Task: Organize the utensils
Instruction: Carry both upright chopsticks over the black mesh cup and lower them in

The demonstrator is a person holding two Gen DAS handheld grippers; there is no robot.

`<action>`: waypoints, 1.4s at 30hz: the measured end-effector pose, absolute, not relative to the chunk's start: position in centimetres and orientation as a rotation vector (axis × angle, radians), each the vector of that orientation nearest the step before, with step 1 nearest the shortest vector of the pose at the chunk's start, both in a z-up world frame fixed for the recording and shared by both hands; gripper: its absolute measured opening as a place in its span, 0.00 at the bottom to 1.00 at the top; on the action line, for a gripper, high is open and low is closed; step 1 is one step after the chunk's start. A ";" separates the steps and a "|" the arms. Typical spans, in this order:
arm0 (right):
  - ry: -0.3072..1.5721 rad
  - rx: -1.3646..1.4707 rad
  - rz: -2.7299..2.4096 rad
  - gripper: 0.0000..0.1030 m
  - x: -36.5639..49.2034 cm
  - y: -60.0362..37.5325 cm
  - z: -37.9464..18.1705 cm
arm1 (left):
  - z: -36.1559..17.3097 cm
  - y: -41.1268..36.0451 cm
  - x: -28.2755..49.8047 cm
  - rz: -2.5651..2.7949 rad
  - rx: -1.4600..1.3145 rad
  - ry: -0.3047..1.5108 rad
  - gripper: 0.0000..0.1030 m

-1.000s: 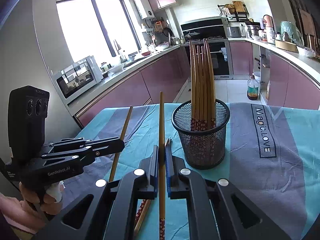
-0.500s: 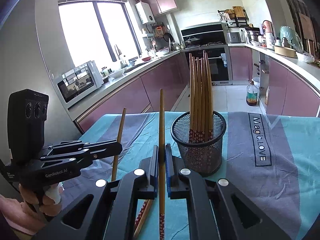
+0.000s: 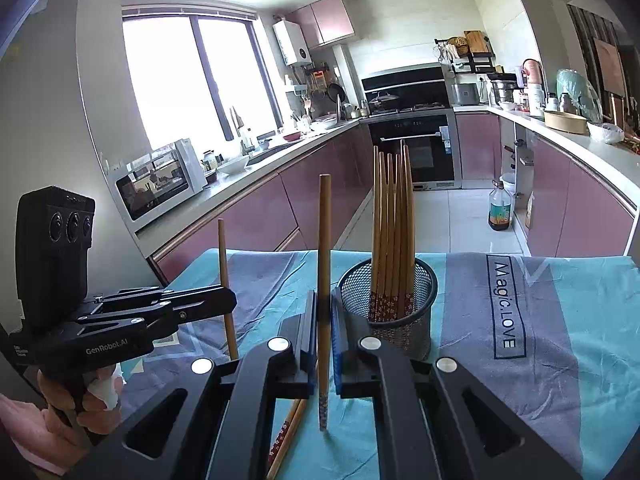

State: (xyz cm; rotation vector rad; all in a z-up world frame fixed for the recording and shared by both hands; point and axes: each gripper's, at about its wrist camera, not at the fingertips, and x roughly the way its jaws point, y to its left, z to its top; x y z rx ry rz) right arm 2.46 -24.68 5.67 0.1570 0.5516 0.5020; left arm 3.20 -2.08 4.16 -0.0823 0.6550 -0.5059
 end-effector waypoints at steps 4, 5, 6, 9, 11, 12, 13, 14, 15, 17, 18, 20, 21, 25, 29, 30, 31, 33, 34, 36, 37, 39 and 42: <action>0.536 0.153 0.501 0.05 2.5 -25.0 6.1 | 4.7 -2.2 3.1 -0.507 -0.084 0.641 0.07; 0.532 0.151 0.500 0.05 2.5 -25.0 6.3 | 4.9 -2.2 3.2 -0.508 -0.084 0.637 0.07; 0.528 0.151 0.499 0.05 2.6 -25.1 6.4 | 5.0 -2.2 3.2 -0.507 -0.084 0.634 0.07; 0.515 0.145 0.498 0.05 2.7 -25.1 6.8 | 5.6 -2.3 3.4 -0.506 -0.087 0.627 0.07; 0.507 0.142 0.495 0.05 2.8 -25.2 7.1 | 5.6 -2.2 3.6 -0.506 -0.087 0.621 0.07; 0.504 0.141 0.494 0.05 2.8 -25.3 7.3 | 5.8 -2.2 3.6 -0.506 -0.085 0.616 0.07; 0.500 0.139 0.493 0.05 2.9 -25.3 7.4 | 5.9 -2.2 3.6 -0.506 -0.085 0.613 0.07; 0.496 0.137 0.492 0.05 2.9 -25.4 7.6 | 6.0 -2.2 3.7 -0.507 -0.085 0.609 0.07; 0.492 0.136 0.491 0.05 3.0 -25.4 7.8 | 6.1 -2.2 3.8 -0.508 -0.085 0.606 0.07; 0.485 0.133 0.490 0.05 3.0 -25.4 8.1 | 6.5 -2.3 3.9 -0.510 -0.085 0.600 0.07; 0.480 0.132 0.491 0.05 3.0 -25.5 8.3 | 6.6 -2.4 4.1 -0.512 -0.085 0.598 0.07; 0.472 0.127 0.489 0.05 3.1 -25.5 8.6 | 7.0 -2.4 4.1 -0.514 -0.084 0.589 0.07; 0.467 0.125 0.489 0.05 3.1 -25.5 8.8 | 7.2 -2.5 4.1 -0.515 -0.084 0.583 0.07; 0.448 0.115 0.486 0.05 3.2 -25.7 9.5 | 8.1 -2.5 4.0 -0.517 -0.080 0.558 0.07; 0.432 0.111 0.484 0.05 3.1 -25.9 10.1 | 8.7 -2.5 3.8 -0.519 -0.075 0.540 0.07; 0.428 0.110 0.484 0.05 3.1 -25.9 10.3 | 8.9 -2.5 3.8 -0.520 -0.074 0.536 0.07; 0.423 0.107 0.483 0.05 3.2 -25.9 10.4 | 9.1 -2.5 3.7 -0.521 -0.072 0.531 0.07; 0.414 0.102 0.479 0.05 3.2 -26.1 10.8 | 9.6 -2.5 3.5 -0.521 -0.067 0.520 0.07; 0.409 0.100 0.478 0.05 3.3 -26.1 10.9 | 9.9 -2.5 3.5 -0.523 -0.066 0.514 0.07; 0.398 0.096 0.477 0.05 3.3 -26.2 11.4 | 10.5 -2.6 3.5 -0.526 -0.064 0.503 0.07; 0.393 0.093 0.476 0.05 3.3 -26.2 11.5 | 10.8 -2.6 3.4 -0.526 -0.061 0.495 0.07; 0.380 0.087 0.475 0.05 3.3 -26.2 12.0 | 11.4 -2.7 3.2 -0.526 -0.055 0.478 0.07; 0.367 0.080 0.474 0.05 3.5 -26.3 12.5 | 12.5 -3.0 3.2 -0.527 -0.050 0.455 0.07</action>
